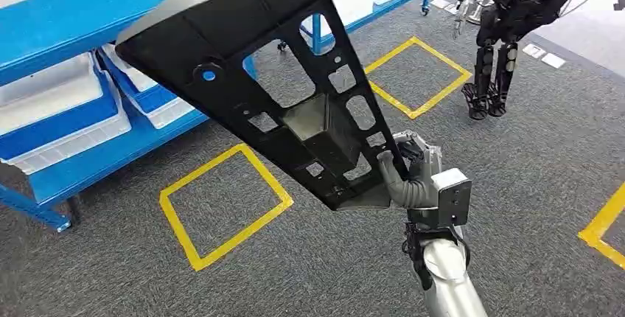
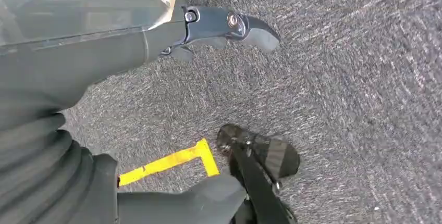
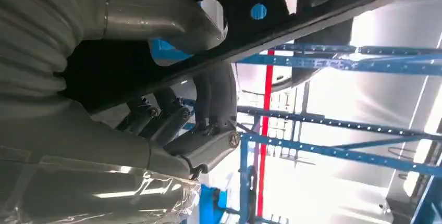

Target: Take the parts from the cabinet and place them on the table.

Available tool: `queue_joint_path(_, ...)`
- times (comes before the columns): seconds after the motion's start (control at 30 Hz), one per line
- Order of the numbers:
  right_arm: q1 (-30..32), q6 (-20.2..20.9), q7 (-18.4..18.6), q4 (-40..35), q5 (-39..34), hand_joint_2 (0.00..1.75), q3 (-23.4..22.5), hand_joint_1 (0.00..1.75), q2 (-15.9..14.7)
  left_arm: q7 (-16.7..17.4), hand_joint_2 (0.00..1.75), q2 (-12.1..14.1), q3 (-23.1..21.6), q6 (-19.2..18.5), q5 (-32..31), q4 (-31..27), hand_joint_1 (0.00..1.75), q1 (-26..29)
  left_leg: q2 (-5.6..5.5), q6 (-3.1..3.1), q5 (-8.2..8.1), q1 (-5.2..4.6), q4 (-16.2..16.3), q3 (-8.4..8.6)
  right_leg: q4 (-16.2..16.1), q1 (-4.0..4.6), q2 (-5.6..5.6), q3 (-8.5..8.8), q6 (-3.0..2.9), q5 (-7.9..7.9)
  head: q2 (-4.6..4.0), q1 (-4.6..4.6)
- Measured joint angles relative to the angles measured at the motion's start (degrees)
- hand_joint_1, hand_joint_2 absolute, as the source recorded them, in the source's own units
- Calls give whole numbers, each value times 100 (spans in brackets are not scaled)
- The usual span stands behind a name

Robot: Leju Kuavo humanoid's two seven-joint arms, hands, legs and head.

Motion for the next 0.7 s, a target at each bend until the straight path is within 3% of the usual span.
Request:
queue_joint_path(0.03, -1, 0, -4, 20, 0, 175, -2, 175, -2, -4, 175, 0, 0, -2, 4, 0, 0, 6, -2, 27, 134, 0, -121, 53, 1, 11, 70, 0, 1, 1, 0, -4)
queue_joint_path(0.1, -12, 0, -7, 48, -11, 175, 4, 175, 0, -17, 175, 0, 4, -2, 4, 0, 0, 5, -91, 105, 623, -3, -938, 466, 2, 31, 219, 14, -8, 18, 0, -4)
queue_joint_path(0.13, -25, -6, -11, 57, -22, 175, 9, 175, 4, -26, 175, 2, 9, 0, 2, 0, 0, 2, -318, 162, 826, -6, -1420, 704, 2, 33, 288, 17, 3, 25, 0, -6)
queue_joint_path(0.17, -39, -33, -11, 63, -33, 175, 9, 175, 9, -26, 175, 24, 15, 9, -9, 0, 0, 4, -625, 207, 741, 7, -1574, 769, 7, 40, 334, -10, 39, 45, 0, 11)
queue_joint_path(0.2, -76, -66, -11, 65, -35, 175, 9, 175, 4, -26, 175, 13, 17, 18, -15, 2, 0, 6, -566, 186, 755, -18, -1632, 780, 17, 53, 407, -48, 62, 61, 2, 24)
queue_joint_path(0.27, -51, -151, -11, 63, -31, 175, 7, 175, 9, -18, 175, 22, 18, 26, -72, 0, 0, 8, -433, 193, 766, -79, -1626, 788, -18, -30, 532, -86, 149, 118, 0, -6)
queue_joint_path(0.3, -17, -179, -9, 46, -15, 175, 7, 175, 2, -17, 175, 22, 17, 26, -88, 0, 0, 5, -363, 222, 810, -89, -1689, 812, -50, -2, 601, -113, 201, 151, 0, -16)
queue_joint_path(0.33, 21, -205, -7, 22, -6, 175, 4, 175, -13, -17, 175, 15, 17, 22, -101, 0, 0, -6, -245, 246, 889, -21, -1794, 840, 48, 27, 419, -158, 191, 118, 0, 9)
queue_joint_path(0.37, 26, -223, -4, 0, 0, 175, 4, 175, -33, -20, 175, 15, 18, 20, -101, 0, 0, -6, -181, 267, 908, -53, -1826, 841, 265, 57, 88, -306, 160, -28, 0, 20)
queue_joint_path(0.4, 25, -223, -4, -4, 2, 175, 9, 175, -33, -20, 175, 20, 17, 22, -101, 0, 0, -3, -81, 286, 920, -58, -1825, 829, 644, 51, -68, -490, 125, -225, 0, 57)
queue_joint_path(0.47, 57, -223, -2, -13, 0, 175, 7, 175, -44, -20, 175, 26, 17, 20, -101, 0, 0, 16, 109, 287, 919, -86, -1823, 806, 1498, 29, -159, -881, 114, -561, 0, 52)
queue_joint_path(0.5, 88, -225, -2, -13, 0, 175, 7, 175, -50, -20, 175, 28, 18, 20, -101, 0, 0, 16, 211, 286, 920, -88, -1819, 799, 1747, 17, -174, -970, 160, -608, 0, 68)
queue_joint_path(0.53, 116, -225, -2, -13, 0, 175, 7, 175, -57, -20, 175, 28, 17, 20, -101, 0, 0, 16, 290, 284, 919, -90, -1819, 798, 1667, 2, -187, -902, 205, -558, 0, 61)
queue_joint_path(0.6, 125, -227, 0, -13, 0, 175, 7, 175, -70, -41, 175, 26, 17, 13, -83, 0, 0, 10, 446, 265, 909, -86, -1809, 809, 793, -41, -307, -360, 337, -246, 0, 63)
queue_joint_path(0.63, 119, -234, -2, -18, 0, 175, 7, 175, -74, -59, 175, 24, 20, 7, -79, 0, 0, 3, 503, 233, 892, -89, -1788, 815, 271, -54, -513, -47, 380, -105, 0, 66)
queue_joint_path(0.67, 104, -240, -2, -29, 2, 175, 7, 175, -79, -72, 175, 39, 22, 4, -79, -4, 0, -3, 557, 187, 860, -128, -1758, 802, 7, -18, -756, 64, 334, -168, 0, 85)
queue_joint_path(0.7, 120, -245, -4, -44, 22, 175, 9, 175, -79, -92, 175, 39, 26, 7, -79, -2, 0, -13, 608, 139, 837, -161, -1727, 790, 2, 30, -656, 109, 258, -119, 0, 57)
